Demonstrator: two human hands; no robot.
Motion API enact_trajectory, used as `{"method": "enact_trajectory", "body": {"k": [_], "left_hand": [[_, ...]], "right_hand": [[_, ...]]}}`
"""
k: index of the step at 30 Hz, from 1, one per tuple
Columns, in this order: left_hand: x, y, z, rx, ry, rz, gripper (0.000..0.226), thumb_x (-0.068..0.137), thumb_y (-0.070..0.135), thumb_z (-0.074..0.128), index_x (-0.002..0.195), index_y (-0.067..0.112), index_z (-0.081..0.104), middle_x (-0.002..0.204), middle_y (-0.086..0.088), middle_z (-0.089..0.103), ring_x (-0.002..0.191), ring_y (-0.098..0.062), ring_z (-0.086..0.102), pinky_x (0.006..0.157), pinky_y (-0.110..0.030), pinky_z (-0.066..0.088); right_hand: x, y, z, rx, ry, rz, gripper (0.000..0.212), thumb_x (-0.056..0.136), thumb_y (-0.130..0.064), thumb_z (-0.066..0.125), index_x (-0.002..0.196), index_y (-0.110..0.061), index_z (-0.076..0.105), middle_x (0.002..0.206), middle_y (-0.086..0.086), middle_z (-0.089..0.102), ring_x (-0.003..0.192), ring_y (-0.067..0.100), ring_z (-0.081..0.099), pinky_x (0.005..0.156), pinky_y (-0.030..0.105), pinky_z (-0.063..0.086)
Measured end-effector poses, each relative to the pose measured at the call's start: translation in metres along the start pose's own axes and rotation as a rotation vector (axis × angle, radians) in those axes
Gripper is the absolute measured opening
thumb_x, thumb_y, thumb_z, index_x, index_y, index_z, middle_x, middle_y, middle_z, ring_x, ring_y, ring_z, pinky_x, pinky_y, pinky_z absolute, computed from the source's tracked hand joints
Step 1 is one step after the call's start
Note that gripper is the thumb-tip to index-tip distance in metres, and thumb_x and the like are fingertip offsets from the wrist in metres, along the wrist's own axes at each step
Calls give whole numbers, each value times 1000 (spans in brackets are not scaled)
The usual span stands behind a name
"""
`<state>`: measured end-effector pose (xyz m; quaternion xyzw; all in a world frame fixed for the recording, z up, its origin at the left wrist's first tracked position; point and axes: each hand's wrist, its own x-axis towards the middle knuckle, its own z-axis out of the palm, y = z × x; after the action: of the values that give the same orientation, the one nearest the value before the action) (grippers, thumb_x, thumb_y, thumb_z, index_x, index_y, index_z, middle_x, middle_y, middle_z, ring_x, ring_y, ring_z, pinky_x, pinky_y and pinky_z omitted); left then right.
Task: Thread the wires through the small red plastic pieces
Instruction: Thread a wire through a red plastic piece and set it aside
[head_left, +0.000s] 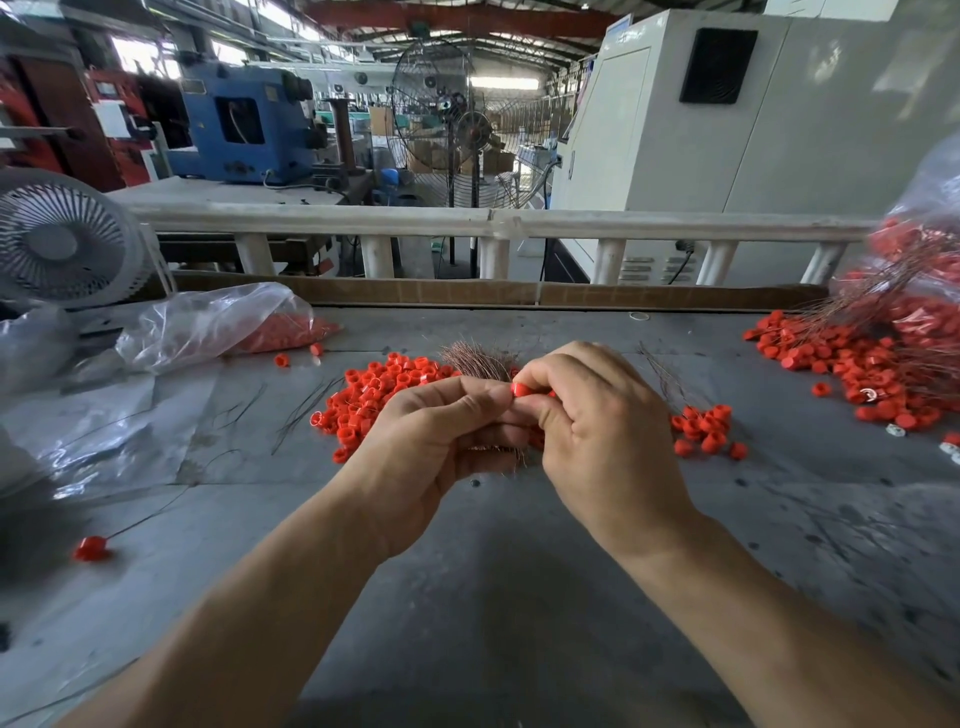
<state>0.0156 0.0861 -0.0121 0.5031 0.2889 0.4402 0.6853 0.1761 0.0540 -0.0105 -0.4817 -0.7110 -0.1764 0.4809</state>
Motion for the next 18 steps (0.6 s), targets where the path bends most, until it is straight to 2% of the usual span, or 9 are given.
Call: {"method": "enact_trajectory", "body": {"k": [7, 11, 13, 18], "left_hand": [[1, -1, -1, -21, -3, -13, 22, 85, 19, 68, 98, 3, 70, 93, -16, 71, 82, -22, 69, 79, -36, 59], [1, -1, -2, -32, 31, 0, 32, 84, 18, 68, 109, -2, 68, 90, -15, 70, 82, -23, 66, 79, -36, 57], [1, -1, -2, -32, 61, 14, 38, 83, 17, 69, 113, -6, 67, 89, -17, 68, 84, -25, 64, 82, -39, 54], [1, 0, -4, -19, 110, 41, 39, 83, 14, 70, 113, -10, 65, 96, -25, 62, 94, -37, 58, 96, -54, 48]], "right_hand": [[2, 3, -4, 16, -48, -27, 7, 89, -10, 74, 83, -11, 70, 84, -2, 63, 82, 20, 56, 75, 33, 47], [3, 3, -6, -13, -97, -3, 2, 91, -20, 75, 93, -19, 74, 90, -6, 59, 84, 13, 56, 69, 22, 46], [1, 1, -6, -3, -135, 11, 7, 92, -21, 73, 99, -22, 72, 89, -9, 58, 79, 8, 56, 63, 21, 45], [0, 2, -5, 107, -161, 33, 13, 91, -24, 72, 103, -19, 70, 91, -9, 62, 82, 8, 58, 71, 23, 49]]}}
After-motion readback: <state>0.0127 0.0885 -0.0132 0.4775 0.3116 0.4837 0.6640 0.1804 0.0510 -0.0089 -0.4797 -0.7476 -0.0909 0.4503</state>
